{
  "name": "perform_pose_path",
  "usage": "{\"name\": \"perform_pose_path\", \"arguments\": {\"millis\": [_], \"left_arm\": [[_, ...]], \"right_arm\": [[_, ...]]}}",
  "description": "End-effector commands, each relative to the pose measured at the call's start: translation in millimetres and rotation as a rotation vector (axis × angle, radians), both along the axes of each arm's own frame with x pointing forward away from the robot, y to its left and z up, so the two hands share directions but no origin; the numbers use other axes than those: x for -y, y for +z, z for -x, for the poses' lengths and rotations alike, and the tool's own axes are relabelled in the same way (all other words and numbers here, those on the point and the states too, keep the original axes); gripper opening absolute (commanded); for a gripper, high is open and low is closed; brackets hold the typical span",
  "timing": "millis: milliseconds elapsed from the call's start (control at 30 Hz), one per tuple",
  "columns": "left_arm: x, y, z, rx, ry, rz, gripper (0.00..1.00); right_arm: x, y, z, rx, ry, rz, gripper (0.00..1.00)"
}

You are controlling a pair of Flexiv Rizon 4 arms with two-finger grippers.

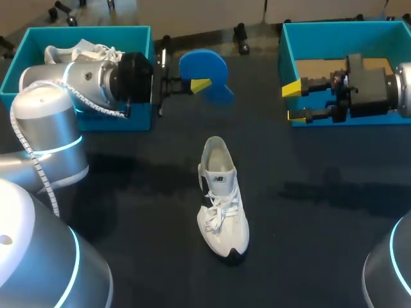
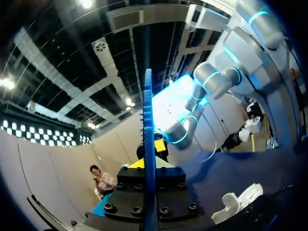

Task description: Take the shoe out of the shoebox, open the shoe tongue, remove and reinsert the insole, then place the shoe into the shoebox

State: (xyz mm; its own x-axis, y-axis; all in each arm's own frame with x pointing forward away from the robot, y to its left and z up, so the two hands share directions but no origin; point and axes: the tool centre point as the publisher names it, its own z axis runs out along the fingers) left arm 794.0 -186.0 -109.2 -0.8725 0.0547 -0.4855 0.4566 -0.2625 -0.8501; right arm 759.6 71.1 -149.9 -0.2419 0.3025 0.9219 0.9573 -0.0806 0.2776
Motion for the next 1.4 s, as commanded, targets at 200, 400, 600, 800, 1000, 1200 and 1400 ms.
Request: {"name": "perform_pose_path", "arguments": {"millis": [200, 400, 600, 800, 1000, 1200, 1400], "left_arm": [[-1, 0, -5.3, 0.564, 0.089, -0.009, 0.0], [-2, -2, -3.9, 1.112, 0.148, 0.022, 0.0], [-3, -7, -5.1, 1.247, 0.169, 0.101, 0.0], [-3, -7, -5.1, 1.247, 0.169, 0.101, 0.0], [-3, -7, -5.1, 1.247, 0.169, 0.101, 0.0], [-3, -7, -5.1, 1.247, 0.169, 0.101, 0.0], [-4, -15, -5.2, 1.216, 0.186, 0.083, 0.0]], "right_arm": [[-2, 0, 0.0, 0.0, -0.002, 0.002, 1.0], [-2, 0, 0.0, 0.0, -0.002, 0.002, 1.0], [-2, 0, 0.0, 0.0, -0.002, 0.002, 1.0], [-2, 0, 0.0, 0.0, -0.002, 0.002, 1.0], [-2, 0, 0.0, 0.0, -0.002, 0.002, 1.0], [-2, 0, 0.0, 0.0, -0.002, 0.002, 1.0], [-4, 1, -1.0, 0.006, -0.008, 0.006, 1.0]]}}
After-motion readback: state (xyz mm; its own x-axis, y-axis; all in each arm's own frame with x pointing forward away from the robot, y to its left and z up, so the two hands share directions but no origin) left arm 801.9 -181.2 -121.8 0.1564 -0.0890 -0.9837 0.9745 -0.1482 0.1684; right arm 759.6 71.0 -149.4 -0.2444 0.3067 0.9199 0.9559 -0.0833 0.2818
